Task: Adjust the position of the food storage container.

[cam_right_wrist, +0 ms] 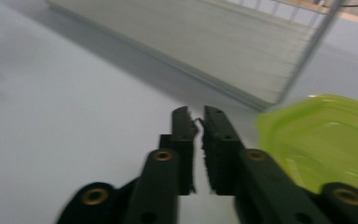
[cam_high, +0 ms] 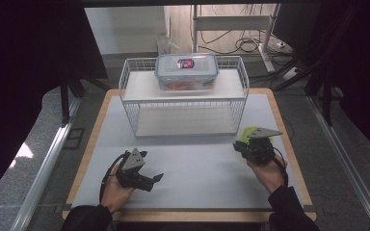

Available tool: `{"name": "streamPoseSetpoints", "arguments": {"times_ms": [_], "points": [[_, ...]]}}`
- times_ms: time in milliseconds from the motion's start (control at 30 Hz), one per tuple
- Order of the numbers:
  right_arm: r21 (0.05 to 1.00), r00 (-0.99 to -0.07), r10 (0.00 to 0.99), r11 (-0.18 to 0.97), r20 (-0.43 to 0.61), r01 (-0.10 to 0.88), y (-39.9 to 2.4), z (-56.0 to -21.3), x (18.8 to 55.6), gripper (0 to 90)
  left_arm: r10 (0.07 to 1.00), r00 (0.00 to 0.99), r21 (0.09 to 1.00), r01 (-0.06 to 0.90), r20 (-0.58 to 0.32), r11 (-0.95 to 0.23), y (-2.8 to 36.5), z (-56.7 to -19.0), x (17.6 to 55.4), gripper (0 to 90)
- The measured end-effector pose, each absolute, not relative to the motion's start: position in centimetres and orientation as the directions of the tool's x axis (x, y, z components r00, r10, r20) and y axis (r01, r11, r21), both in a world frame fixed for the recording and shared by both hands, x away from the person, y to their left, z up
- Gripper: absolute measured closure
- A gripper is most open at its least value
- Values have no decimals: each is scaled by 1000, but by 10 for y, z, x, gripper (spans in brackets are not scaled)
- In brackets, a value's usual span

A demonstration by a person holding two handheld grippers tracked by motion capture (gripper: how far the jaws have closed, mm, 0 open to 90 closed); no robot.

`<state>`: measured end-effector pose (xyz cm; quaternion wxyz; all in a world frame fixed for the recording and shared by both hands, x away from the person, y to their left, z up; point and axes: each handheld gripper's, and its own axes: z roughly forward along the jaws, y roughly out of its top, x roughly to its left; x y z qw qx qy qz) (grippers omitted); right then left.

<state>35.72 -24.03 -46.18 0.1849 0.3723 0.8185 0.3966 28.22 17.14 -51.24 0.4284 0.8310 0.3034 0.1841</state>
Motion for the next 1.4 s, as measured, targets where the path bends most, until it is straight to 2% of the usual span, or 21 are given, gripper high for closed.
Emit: {"name": "streamPoseSetpoints", "arguments": {"times_ms": [67, 167, 200, 333, 667, 1033, 1400], "points": [[795, -623, 782, 388, -17, 466, -250, -460, 361, 899, 662, 748, 821, 351, 44, -451, 171, -513, 283, 23], [801, -594, 804, 369, -21, 471, -260, -458, 365, 900, 664, 746, 816, 356, 45, -456, 171, -513, 283, 24], [811, -553, 833, 330, -10, 483, -274, -457, 369, 900, 664, 746, 812, 357, 49, -461, 170, -513, 283, 24], [826, -493, 870, 273, 7, 493, -293, -456, 377, 900, 666, 744, 812, 355, 54, -463, 170, -513, 283, 25], [830, -384, 923, 227, -17, 509, -320, -460, 406, 900, 669, 740, 804, 357, 67, -475, 169, -514, 284, 28], [801, -337, 941, 233, -41, 552, -337, -474, 432, 900, 665, 745, 802, 362, 58, -475, 167, -514, 285, 28], [778, -372, 928, 256, -30, 574, -330, -480, 436, 900, 663, 747, 795, 366, 60, -483, 166, -515, 285, 29]]}}
